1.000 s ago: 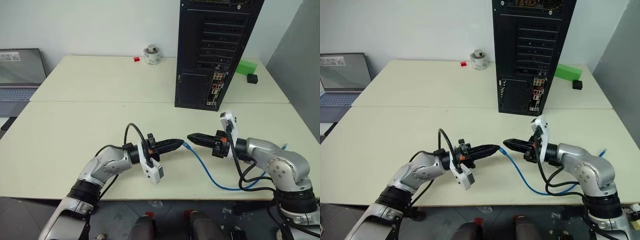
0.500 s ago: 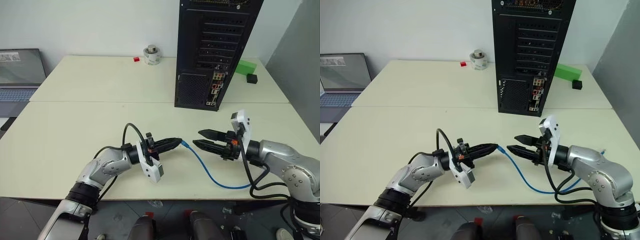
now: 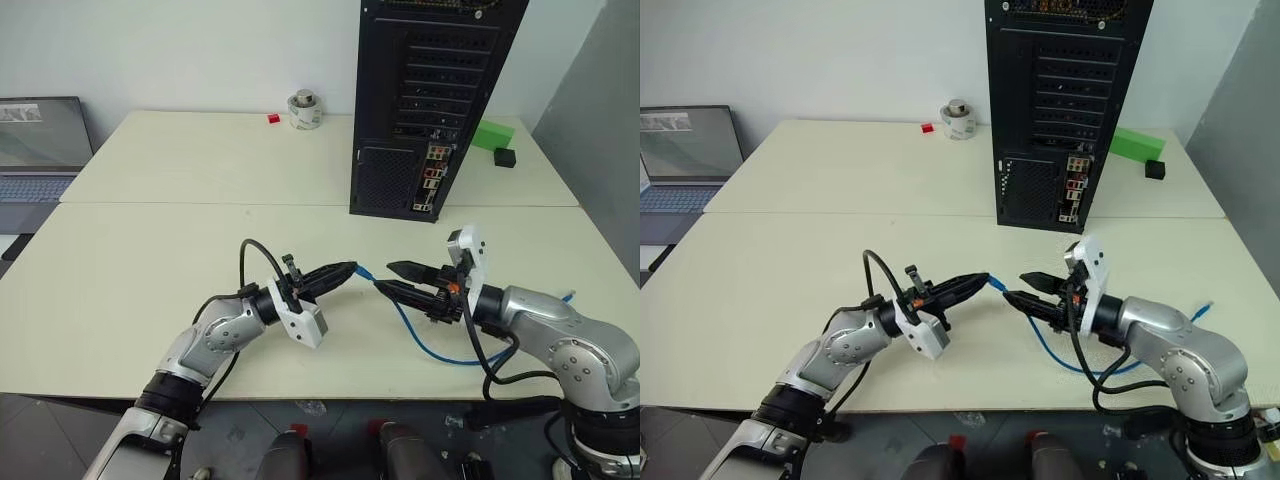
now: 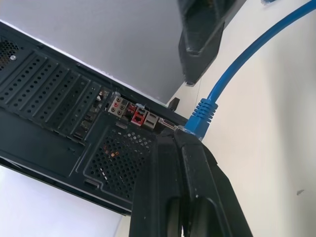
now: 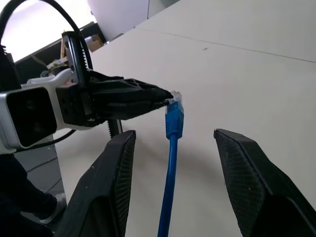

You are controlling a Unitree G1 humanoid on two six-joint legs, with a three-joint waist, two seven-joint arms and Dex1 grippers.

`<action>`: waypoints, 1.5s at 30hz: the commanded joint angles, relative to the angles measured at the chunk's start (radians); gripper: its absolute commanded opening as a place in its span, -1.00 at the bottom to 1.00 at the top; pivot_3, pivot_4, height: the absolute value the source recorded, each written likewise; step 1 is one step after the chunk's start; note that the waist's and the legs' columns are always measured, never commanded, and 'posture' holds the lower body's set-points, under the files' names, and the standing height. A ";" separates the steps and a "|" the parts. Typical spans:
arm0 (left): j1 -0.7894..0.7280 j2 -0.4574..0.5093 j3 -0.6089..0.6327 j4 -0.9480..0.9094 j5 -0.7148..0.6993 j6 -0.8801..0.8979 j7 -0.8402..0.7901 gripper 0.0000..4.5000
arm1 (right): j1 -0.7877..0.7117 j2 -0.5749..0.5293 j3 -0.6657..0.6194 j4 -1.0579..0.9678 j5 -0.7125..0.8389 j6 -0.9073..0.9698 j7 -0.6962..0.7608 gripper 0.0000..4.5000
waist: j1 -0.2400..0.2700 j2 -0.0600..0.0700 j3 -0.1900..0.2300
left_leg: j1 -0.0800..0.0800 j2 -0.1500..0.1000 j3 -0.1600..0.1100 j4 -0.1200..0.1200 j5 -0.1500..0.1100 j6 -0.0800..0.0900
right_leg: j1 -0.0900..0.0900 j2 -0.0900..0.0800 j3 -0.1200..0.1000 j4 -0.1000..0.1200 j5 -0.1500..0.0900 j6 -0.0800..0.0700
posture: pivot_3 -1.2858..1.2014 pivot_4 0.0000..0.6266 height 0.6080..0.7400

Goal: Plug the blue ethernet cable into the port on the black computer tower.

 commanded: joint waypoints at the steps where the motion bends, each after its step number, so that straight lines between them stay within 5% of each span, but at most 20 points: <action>1: -0.005 0.001 0.011 -0.034 -0.022 0.007 0.004 -1.00 | 0.009 -0.008 0.062 -0.028 -0.087 -0.062 -0.010 0.19 | 0.000 0.000 0.000 | 0.000 0.000 0.000 0.000 0.000 0.000 | 0.000 0.000 0.000 0.000 0.000 0.000 | 0.03 -0.52 1.00; 7: -0.001 0.001 0.008 -0.037 -0.012 0.007 0.008 -1.00 | 0.012 -0.006 0.098 -0.022 -0.122 -0.062 0.000 0.19 | 0.001 0.000 0.000 | 0.000 0.000 0.000 0.000 0.000 0.000 | 0.000 0.000 0.000 0.000 0.000 0.000 | 0.03 -0.52 1.00; 14: -0.002 0.015 -0.012 -0.031 -0.030 0.001 -0.024 -1.00 | -0.007 -0.009 0.087 0.001 -0.133 -0.059 0.010 -0.38 | 0.001 0.000 0.000 | 0.000 0.000 0.000 0.000 0.000 0.000 | 0.000 0.000 0.000 0.000 0.000 0.000 | 0.03 -0.52 1.00; 20: -0.001 0.026 -0.022 -0.031 -0.101 0.028 -0.082 -0.41 | -0.024 -0.027 0.083 0.017 -0.154 -0.070 0.029 -0.97 | 0.000 0.000 0.000 | 0.000 0.000 0.000 0.000 0.000 0.000 | 0.000 0.000 0.000 0.000 0.000 0.000 | 0.03 -0.52 1.00; 26: -0.008 0.049 0.001 -0.014 -0.133 0.105 -0.132 0.08 | -0.030 -0.076 0.101 0.034 -0.212 -0.119 0.065 -1.00 | 0.000 0.000 0.000 | 0.000 0.000 0.000 0.000 0.000 0.000 | 0.000 0.002 0.000 0.000 0.000 0.000 | 0.03 -0.52 1.00; 31: 0.021 0.085 0.016 -0.060 -0.315 0.271 -0.270 0.08 | 0.000 -0.120 0.114 0.033 -0.293 -0.211 0.099 -1.00 | -0.001 0.000 0.000 | 0.000 0.000 0.000 0.000 0.000 0.000 | 0.000 0.002 0.000 0.000 0.000 0.000 | 0.03 -0.52 1.00; 35: 0.103 0.130 0.061 -0.181 -0.578 0.550 -0.420 0.28 | 0.068 -0.134 0.158 0.013 -0.341 -0.292 0.143 -0.70 | -0.002 0.000 0.000 | 0.000 0.001 0.000 -0.001 0.000 0.000 | 0.000 0.002 0.000 0.000 0.000 0.000 | 0.03 -0.52 1.00; 42: 0.173 0.203 0.154 -0.224 -0.628 0.663 -0.489 0.97 | 0.071 -0.028 0.262 0.110 -0.477 -0.411 0.091 0.08 | -0.003 -0.001 0.000 | 0.001 0.002 0.000 0.000 0.000 0.000 | 0.000 0.005 0.000 0.000 0.000 0.000 | 0.03 -0.52 1.00; 45: 0.191 0.216 0.186 -0.232 -0.633 0.683 -0.504 1.00 | 0.061 0.027 0.320 0.169 -0.541 -0.491 0.089 0.45 | -0.003 -0.001 0.000 | 0.001 0.002 0.000 -0.001 0.000 0.000 | -0.001 0.005 0.001 0.000 0.000 0.000 | 0.03 -0.52 1.00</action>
